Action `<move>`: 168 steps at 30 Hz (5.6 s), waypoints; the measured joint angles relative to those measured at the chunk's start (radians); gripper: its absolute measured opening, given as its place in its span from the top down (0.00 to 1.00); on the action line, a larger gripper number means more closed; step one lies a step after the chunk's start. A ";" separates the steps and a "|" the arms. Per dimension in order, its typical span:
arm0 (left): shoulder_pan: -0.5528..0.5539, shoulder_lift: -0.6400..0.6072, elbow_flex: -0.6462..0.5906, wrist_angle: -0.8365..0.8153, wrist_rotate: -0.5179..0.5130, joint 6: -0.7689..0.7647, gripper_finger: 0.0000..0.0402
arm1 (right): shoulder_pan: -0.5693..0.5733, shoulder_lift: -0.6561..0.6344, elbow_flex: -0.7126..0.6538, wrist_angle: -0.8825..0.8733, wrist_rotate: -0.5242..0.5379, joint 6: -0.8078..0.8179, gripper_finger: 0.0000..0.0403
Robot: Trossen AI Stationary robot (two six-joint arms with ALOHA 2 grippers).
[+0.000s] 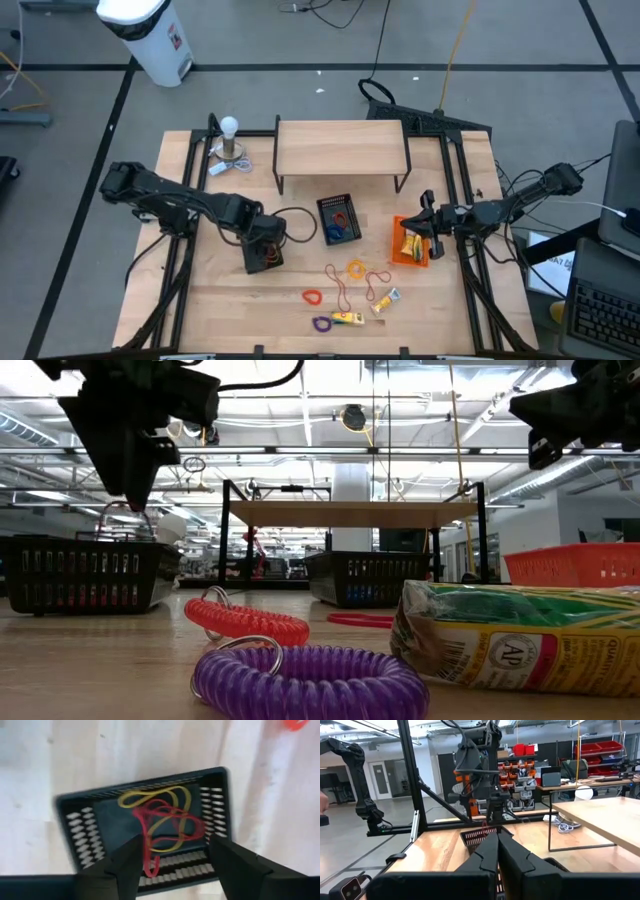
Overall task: Pick & Place Office Desk Supplies
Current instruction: Put the red rubber band into the left black bin, then put the orange spring rubberband into the right black
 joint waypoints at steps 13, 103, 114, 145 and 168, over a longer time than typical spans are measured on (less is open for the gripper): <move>-0.053 0.017 0.026 -0.057 -0.032 -0.052 0.09 | 0.000 0.000 0.000 -0.028 -0.002 0.024 1.00; 0.009 -1.463 -0.897 0.851 -0.450 0.243 1.00 | 0.000 0.164 0.000 0.099 0.034 0.021 1.00; 0.009 -1.463 -1.013 0.856 -0.445 0.242 0.99 | 0.000 0.230 0.002 0.244 0.059 0.101 1.00; 0.009 -1.461 -1.021 0.860 -0.507 0.245 0.95 | 0.000 1.150 0.766 -0.157 -0.059 0.032 1.00; 0.009 -1.461 -1.020 0.859 -0.532 0.228 0.95 | -0.014 1.678 1.180 -0.306 -0.186 -0.026 0.57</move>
